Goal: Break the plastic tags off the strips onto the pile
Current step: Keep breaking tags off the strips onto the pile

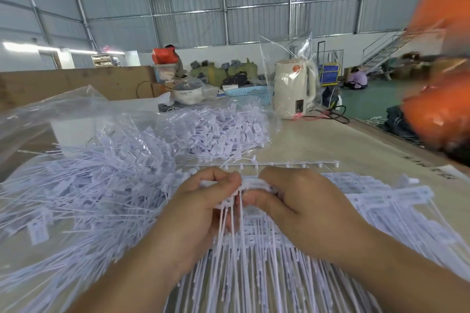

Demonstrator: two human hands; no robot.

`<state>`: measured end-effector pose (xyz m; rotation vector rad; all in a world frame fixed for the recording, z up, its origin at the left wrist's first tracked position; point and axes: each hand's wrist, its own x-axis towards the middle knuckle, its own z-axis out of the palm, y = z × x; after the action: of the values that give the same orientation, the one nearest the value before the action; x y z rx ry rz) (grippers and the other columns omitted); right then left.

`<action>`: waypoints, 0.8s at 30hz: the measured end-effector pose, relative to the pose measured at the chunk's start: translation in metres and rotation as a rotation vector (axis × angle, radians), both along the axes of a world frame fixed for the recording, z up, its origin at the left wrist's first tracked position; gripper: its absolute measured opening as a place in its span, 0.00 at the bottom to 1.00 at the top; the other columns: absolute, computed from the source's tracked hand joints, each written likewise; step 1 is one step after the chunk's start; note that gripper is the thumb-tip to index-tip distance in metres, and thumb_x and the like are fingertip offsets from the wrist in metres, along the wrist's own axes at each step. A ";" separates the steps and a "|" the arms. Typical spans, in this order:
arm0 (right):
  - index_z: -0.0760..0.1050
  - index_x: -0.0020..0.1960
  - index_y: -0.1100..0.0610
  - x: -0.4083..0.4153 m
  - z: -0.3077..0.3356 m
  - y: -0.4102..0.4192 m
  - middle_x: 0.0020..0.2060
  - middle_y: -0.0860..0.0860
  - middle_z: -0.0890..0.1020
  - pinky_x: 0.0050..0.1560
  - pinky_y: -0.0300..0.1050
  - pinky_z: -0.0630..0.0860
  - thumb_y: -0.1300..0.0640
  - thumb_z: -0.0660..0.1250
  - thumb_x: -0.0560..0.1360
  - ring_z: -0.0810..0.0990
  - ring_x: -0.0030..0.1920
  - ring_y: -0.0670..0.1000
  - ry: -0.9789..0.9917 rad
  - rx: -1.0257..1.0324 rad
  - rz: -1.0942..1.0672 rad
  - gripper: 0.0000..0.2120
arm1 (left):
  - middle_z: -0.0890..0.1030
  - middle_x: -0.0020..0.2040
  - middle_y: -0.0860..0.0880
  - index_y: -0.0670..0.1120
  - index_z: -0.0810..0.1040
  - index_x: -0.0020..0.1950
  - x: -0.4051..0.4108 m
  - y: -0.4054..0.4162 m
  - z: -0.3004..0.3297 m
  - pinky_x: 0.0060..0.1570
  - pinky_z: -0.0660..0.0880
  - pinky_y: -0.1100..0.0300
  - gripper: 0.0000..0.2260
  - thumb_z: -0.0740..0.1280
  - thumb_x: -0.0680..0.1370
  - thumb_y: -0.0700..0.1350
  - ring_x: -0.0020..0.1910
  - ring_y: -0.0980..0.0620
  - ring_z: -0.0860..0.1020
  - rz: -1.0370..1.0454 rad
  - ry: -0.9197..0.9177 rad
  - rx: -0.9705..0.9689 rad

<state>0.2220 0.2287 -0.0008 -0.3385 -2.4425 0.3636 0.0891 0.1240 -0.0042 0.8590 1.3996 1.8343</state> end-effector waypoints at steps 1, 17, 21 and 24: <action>0.60 0.33 0.45 -0.001 0.000 -0.001 0.24 0.44 0.69 0.27 0.43 0.59 0.34 0.55 0.75 0.67 0.25 0.45 0.031 0.008 -0.010 0.19 | 0.77 0.28 0.45 0.49 0.79 0.30 0.003 0.000 0.001 0.20 0.69 0.62 0.06 0.74 0.62 0.47 0.21 0.51 0.71 0.014 -0.040 0.017; 0.64 0.33 0.54 -0.002 0.000 0.009 0.23 0.45 0.61 0.25 0.40 0.61 0.46 0.63 0.77 0.61 0.24 0.46 0.454 0.040 -0.162 0.19 | 0.77 0.30 0.45 0.42 0.74 0.42 0.012 0.001 0.003 0.24 0.75 0.61 0.07 0.66 0.79 0.42 0.23 0.54 0.73 0.105 -0.297 0.166; 0.72 0.41 0.51 0.001 -0.003 0.009 0.25 0.45 0.68 0.26 0.37 0.60 0.36 0.59 0.75 0.66 0.24 0.45 0.267 -0.143 0.079 0.19 | 0.80 0.32 0.45 0.46 0.79 0.37 0.007 0.000 0.003 0.25 0.74 0.60 0.06 0.70 0.72 0.46 0.26 0.51 0.77 0.123 -0.065 0.147; 0.66 0.62 0.40 -0.003 -0.007 0.001 0.26 0.40 0.74 0.27 0.34 0.63 0.32 0.56 0.74 0.72 0.26 0.42 0.107 -0.097 0.122 0.21 | 0.82 0.35 0.43 0.49 0.80 0.35 0.009 0.000 -0.002 0.25 0.75 0.61 0.06 0.69 0.70 0.49 0.28 0.49 0.79 0.069 0.073 0.115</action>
<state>0.2188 0.2294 -0.0074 -0.2053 -2.3513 0.5403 0.0979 0.1242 -0.0060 0.9545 1.3952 1.9695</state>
